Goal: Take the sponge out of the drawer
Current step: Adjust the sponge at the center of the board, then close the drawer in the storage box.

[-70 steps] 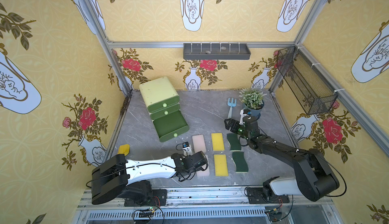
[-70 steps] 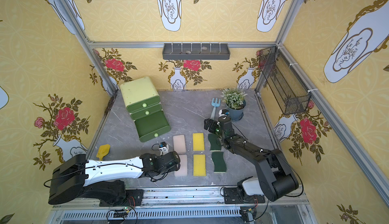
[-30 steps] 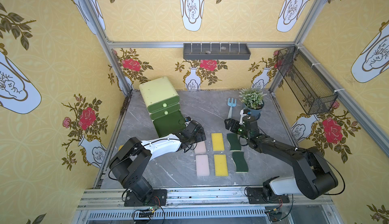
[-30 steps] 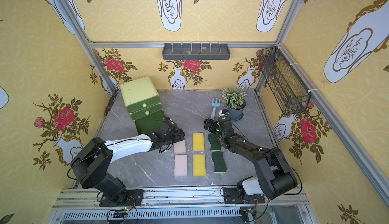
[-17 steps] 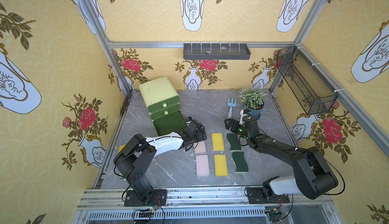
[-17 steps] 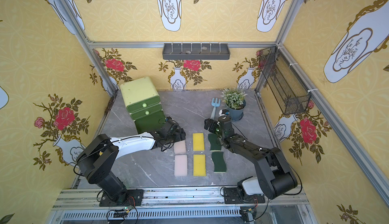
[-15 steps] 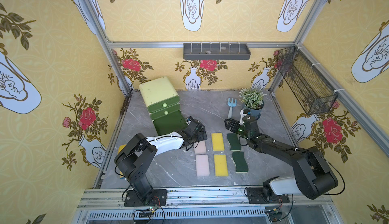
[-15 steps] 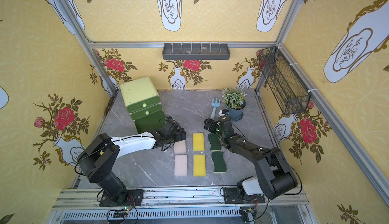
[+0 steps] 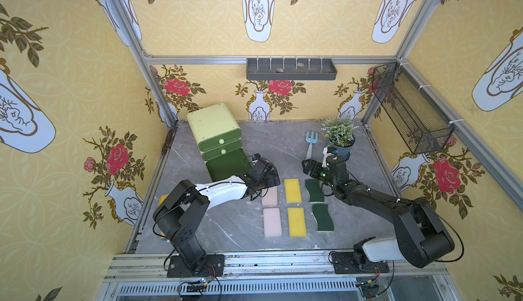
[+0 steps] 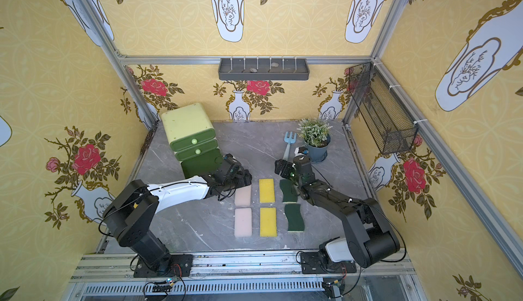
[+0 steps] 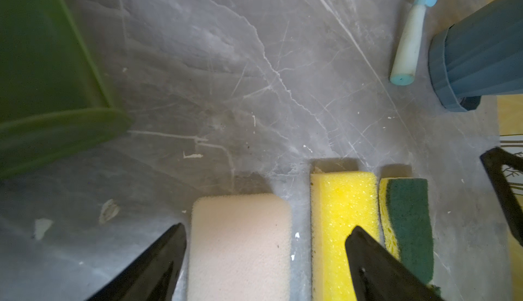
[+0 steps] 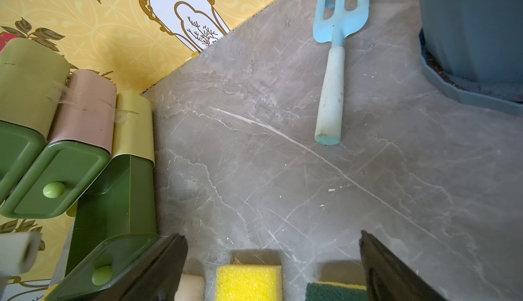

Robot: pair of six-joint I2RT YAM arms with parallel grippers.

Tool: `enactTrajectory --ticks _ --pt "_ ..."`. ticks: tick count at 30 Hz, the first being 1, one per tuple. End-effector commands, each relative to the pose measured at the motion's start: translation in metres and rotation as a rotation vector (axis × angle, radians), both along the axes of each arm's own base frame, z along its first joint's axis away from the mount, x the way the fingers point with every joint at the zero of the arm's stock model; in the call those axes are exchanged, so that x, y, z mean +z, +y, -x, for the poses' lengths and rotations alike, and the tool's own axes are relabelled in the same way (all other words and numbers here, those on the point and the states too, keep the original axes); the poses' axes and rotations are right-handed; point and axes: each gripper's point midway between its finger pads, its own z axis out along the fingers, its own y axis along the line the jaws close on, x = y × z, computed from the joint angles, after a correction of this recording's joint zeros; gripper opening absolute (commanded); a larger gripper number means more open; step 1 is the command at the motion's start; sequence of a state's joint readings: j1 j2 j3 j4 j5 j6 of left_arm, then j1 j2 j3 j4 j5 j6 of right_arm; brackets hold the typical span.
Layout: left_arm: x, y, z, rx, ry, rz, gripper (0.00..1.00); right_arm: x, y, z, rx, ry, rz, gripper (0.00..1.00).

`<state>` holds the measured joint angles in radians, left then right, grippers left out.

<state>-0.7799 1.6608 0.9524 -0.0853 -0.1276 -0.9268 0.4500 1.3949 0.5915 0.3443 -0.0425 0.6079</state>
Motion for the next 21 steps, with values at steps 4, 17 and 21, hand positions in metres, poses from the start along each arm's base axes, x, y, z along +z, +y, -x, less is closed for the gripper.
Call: enactTrajectory --ticks 4,17,21 --pt "0.011 0.031 0.001 0.062 -0.059 -0.097 0.93 0.013 0.003 -0.006 0.001 -0.047 -0.022 0.98" --pt "0.000 0.056 -0.010 0.094 -0.086 -0.151 0.94 0.011 0.003 -0.006 0.001 -0.041 -0.022 0.97" --pt "-0.001 0.061 -0.021 0.094 -0.101 -0.166 0.94 0.011 0.003 -0.006 0.001 -0.040 -0.021 0.98"
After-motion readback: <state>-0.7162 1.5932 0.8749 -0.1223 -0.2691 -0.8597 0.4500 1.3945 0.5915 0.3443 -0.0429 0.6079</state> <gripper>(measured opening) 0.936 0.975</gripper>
